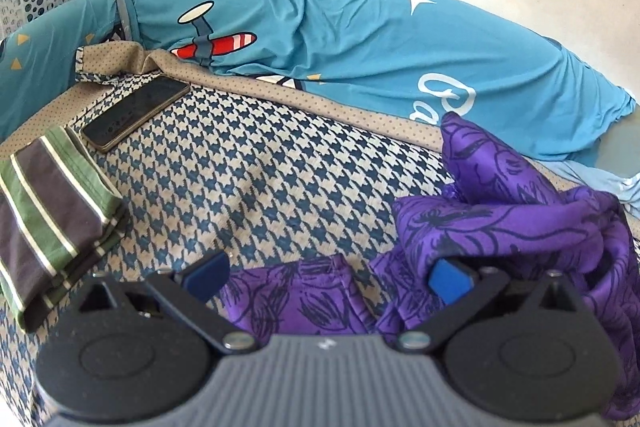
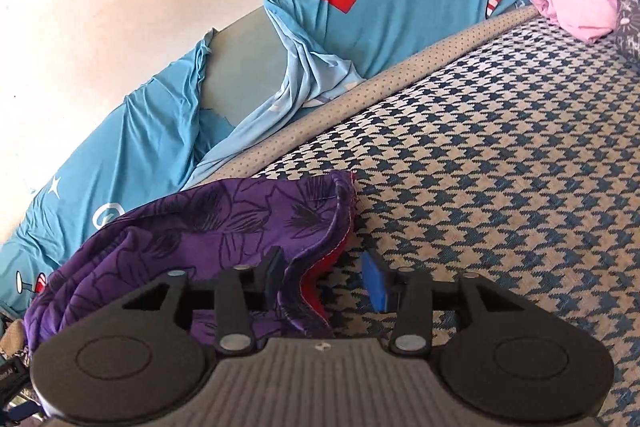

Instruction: Fold clothes

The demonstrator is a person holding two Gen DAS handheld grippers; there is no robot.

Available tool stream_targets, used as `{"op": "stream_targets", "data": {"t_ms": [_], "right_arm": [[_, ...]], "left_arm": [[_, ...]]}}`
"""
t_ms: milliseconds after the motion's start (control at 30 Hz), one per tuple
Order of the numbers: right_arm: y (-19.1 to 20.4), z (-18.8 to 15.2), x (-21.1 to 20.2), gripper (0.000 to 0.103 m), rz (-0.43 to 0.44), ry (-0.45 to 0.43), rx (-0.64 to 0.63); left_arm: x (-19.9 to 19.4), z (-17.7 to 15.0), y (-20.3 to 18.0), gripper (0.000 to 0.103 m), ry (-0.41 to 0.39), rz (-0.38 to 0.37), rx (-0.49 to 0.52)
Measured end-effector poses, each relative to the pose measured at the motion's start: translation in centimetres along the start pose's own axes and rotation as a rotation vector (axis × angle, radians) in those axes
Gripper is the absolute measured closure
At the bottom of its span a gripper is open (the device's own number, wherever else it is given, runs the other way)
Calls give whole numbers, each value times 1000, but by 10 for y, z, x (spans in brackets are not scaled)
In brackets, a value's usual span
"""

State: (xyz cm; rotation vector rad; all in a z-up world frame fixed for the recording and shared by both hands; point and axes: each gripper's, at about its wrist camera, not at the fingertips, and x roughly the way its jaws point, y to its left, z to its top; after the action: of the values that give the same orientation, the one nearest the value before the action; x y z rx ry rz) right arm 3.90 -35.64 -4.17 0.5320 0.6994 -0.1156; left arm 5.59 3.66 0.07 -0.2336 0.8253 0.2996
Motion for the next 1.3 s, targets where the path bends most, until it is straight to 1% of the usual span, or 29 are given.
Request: {"op": "stream_targets", "data": {"t_ms": [33, 67, 100, 167, 233, 367, 467, 500, 533, 600, 667, 733, 800, 933, 967, 1033, 1133, 1200, 1300], "right_arm": [[0, 1, 3, 57, 6, 8, 1], [1, 1, 6, 51, 11, 14, -1], [1, 2, 9, 42, 12, 18, -6], [2, 3, 17, 34, 7, 23, -15], [2, 4, 25, 33, -9, 23, -10], [-2, 4, 47, 33, -9, 48, 8], [-6, 3, 61, 33, 5, 64, 36], [-7, 3, 63, 35, 17, 62, 42], [-7, 2, 64, 39, 26, 53, 38], [-3, 4, 65, 74, 49, 50, 13], [2, 4, 63, 90, 73, 61, 1], [9, 5, 55, 92, 113, 57, -18], [19, 4, 44, 96, 160, 45, -56], [47, -2, 17, 97, 288, 17, -168], [54, -5, 10, 97, 321, 14, -198], [69, -15, -8, 97, 390, 20, -264], [90, -36, -32, 97, 476, 53, -372], [104, -56, -49, 97, 510, 78, -463], [118, -87, -67, 97, 573, 125, -565]], "left_arm": [[0, 0, 1, 0, 0, 6, -2], [1, 0, 2, 0, -2, 13, -5], [1, 0, 3, 0, -4, 21, -8], [0, 1, 4, 0, -11, 35, -7], [-1, 1, 2, 0, -23, 50, 8], [-5, 2, -2, 0, -47, 79, 37], [-2, 3, 4, 0, -39, 80, 13], [-2, 3, 5, 0, -38, 81, 8], [-2, 4, 6, 0, -37, 82, 4], [-1, 4, 7, 0, -30, 74, -6], [-3, 5, 9, 0, -27, 47, -19], [-10, 6, 9, 0, -48, 31, -20], [-21, 7, 7, 0, -96, 20, -7], [-36, 10, 5, 0, -148, -19, 2], [-37, 10, 6, 0, -149, -20, 0], [-37, 10, 7, 0, -144, -12, -6], [-37, 9, 11, 0, -141, -3, -11], [-38, 8, 12, 0, -138, -11, -12], [-40, 7, 11, 0, -141, -33, 4]]}}
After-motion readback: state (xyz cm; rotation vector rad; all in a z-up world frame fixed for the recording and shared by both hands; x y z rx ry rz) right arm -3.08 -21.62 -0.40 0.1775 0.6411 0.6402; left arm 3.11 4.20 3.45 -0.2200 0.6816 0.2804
